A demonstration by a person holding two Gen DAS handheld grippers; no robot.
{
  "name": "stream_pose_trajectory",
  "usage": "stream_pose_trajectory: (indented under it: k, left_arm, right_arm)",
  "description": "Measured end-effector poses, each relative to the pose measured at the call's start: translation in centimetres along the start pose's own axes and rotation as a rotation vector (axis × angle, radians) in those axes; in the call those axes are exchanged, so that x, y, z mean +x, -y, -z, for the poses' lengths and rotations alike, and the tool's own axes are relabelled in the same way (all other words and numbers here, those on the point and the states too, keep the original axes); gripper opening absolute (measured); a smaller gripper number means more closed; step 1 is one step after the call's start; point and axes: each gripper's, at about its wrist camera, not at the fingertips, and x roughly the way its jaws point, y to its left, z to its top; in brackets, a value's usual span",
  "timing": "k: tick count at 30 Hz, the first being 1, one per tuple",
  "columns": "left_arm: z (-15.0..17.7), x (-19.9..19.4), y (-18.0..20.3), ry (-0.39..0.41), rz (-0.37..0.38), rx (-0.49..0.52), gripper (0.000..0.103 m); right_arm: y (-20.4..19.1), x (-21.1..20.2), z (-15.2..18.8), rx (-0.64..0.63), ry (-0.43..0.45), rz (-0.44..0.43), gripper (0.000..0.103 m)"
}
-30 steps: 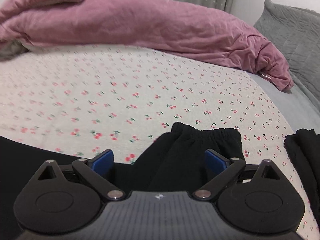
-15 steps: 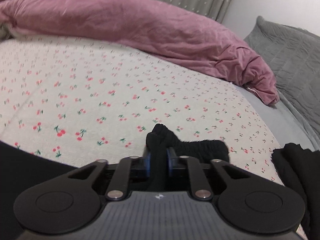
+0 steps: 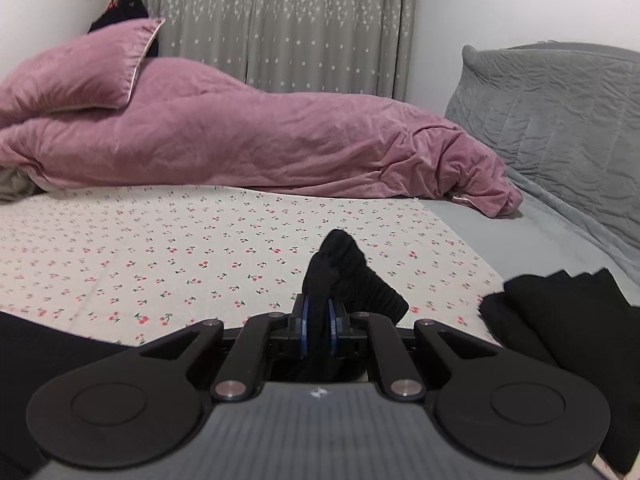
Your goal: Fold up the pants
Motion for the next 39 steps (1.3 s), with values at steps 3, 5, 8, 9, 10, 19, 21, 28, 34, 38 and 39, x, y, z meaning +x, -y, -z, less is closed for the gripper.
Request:
stream_pose_trajectory:
  k: [3,5,8,9,10,19,21,28,34,38,39]
  left_arm:
    - [0.2,-1.4,-1.0,-0.015,0.014,-0.011,0.01]
    - [0.5,-2.1,-1.8,-0.035,0.006,-0.008,0.011]
    - [1.3,-2.3,-3.0,-0.072,-0.03,-0.01,0.011]
    - [1.7,-2.4,-3.4,-0.088,-0.046,-0.008,0.011]
    - [2.1,-2.3,-3.7,-0.108,-0.063,-0.003,0.011]
    - [5.0,-3.4,-1.3,-0.261,-0.076,0.319,0.048]
    - [6.4,-4.3,0.6,-0.266,-0.032,0.457,0.074]
    - [11.8,-5.1,7.8,-0.325,0.187,0.865,0.09]
    - [16.0,-3.9,12.1,-0.353,0.329,1.067,0.092]
    - [18.7,-3.2,14.5,-0.367,0.44,1.215,0.092]
    - [19.4,-3.0,15.1,-0.374,0.462,1.245,0.092]
  right_arm:
    - [1.3,-1.8,0.6,0.016,0.018,-0.005,0.009]
    - [2.4,-2.6,0.9,0.04,0.017,-0.004,0.009]
    - [4.1,-2.7,2.1,0.099,-0.023,-0.019,0.009]
    - [4.6,-2.5,2.5,0.116,-0.042,-0.022,0.009]
    - [5.0,-2.3,3.1,0.136,-0.067,-0.022,0.011]
    - [9.7,-1.5,6.3,0.365,-0.177,-0.073,0.088]
    - [10.7,-2.1,6.3,0.423,-0.153,-0.111,0.093]
    - [12.2,-1.5,7.4,0.631,-0.162,-0.254,0.098]
    - [12.1,-0.1,9.0,0.763,-0.255,-0.42,0.098]
    - [11.7,0.2,9.3,0.736,-0.277,-0.445,0.098]
    - [11.6,0.3,9.4,0.731,-0.281,-0.442,0.098]
